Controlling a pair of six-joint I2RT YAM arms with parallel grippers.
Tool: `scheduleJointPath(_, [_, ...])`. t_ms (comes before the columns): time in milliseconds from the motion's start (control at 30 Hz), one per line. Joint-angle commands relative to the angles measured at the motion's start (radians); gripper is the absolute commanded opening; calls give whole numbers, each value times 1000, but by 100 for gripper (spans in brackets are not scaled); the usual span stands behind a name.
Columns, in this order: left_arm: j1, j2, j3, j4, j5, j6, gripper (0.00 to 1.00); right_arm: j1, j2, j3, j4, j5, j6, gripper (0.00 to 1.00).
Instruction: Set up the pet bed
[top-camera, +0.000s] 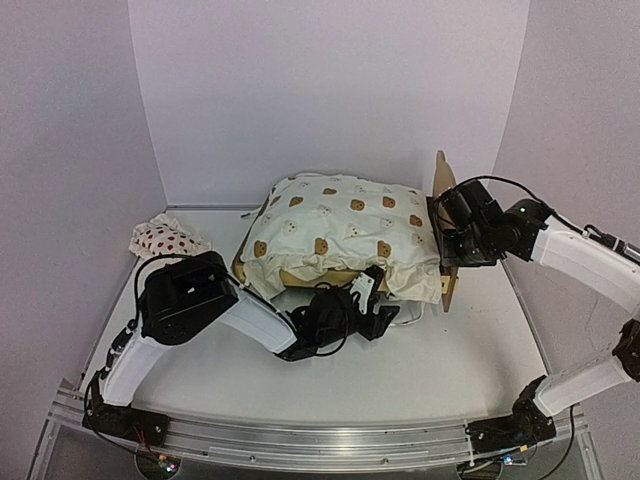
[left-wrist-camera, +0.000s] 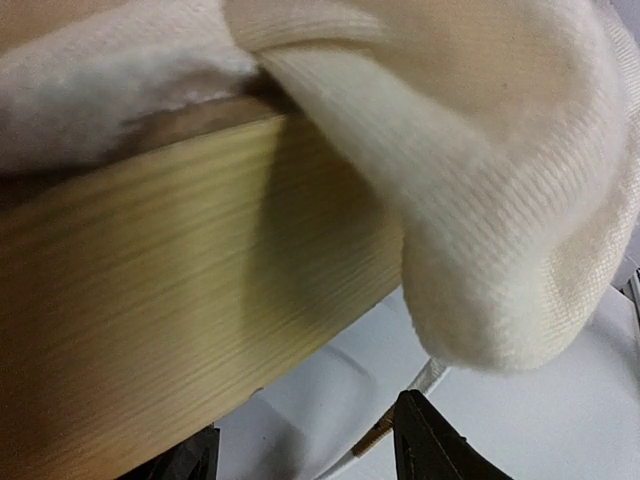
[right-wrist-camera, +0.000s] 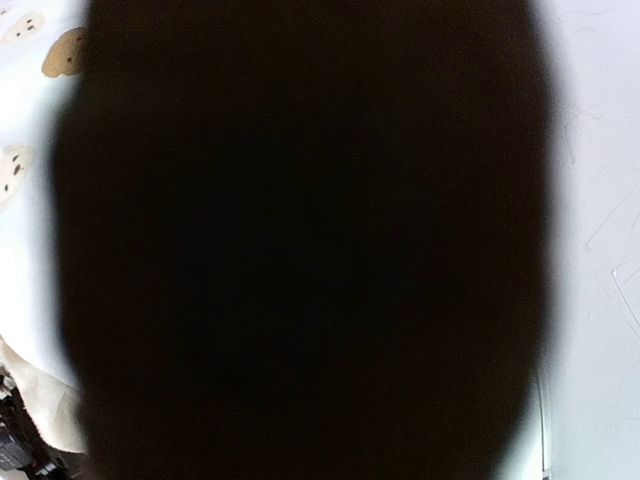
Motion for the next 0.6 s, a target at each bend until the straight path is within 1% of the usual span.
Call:
scheduleJointPath(0, [-13, 51, 91, 72, -104, 37, 60, 33, -94, 75, 79, 39, -47, 0])
scheduleJointPath(133, [-32, 106, 150, 87, -216, 64, 57, 34, -100, 71, 75, 43, -47, 0])
scheduleJointPath(267, [-35, 148, 191, 100, -290, 52, 47, 36, -111, 65, 70, 44, -46, 0])
scheduleJointPath(367, [-35, 168, 205, 130, -317, 52, 41, 36, -122, 57, 68, 45, -44, 0])
scheduleJointPath(467, [-37, 190, 247, 121, -342, 55, 28, 37, -127, 52, 66, 41, -41, 0])
scheduleJointPath(567, [-41, 202, 263, 130, -352, 59, 11, 38, -127, 50, 64, 38, -39, 0])
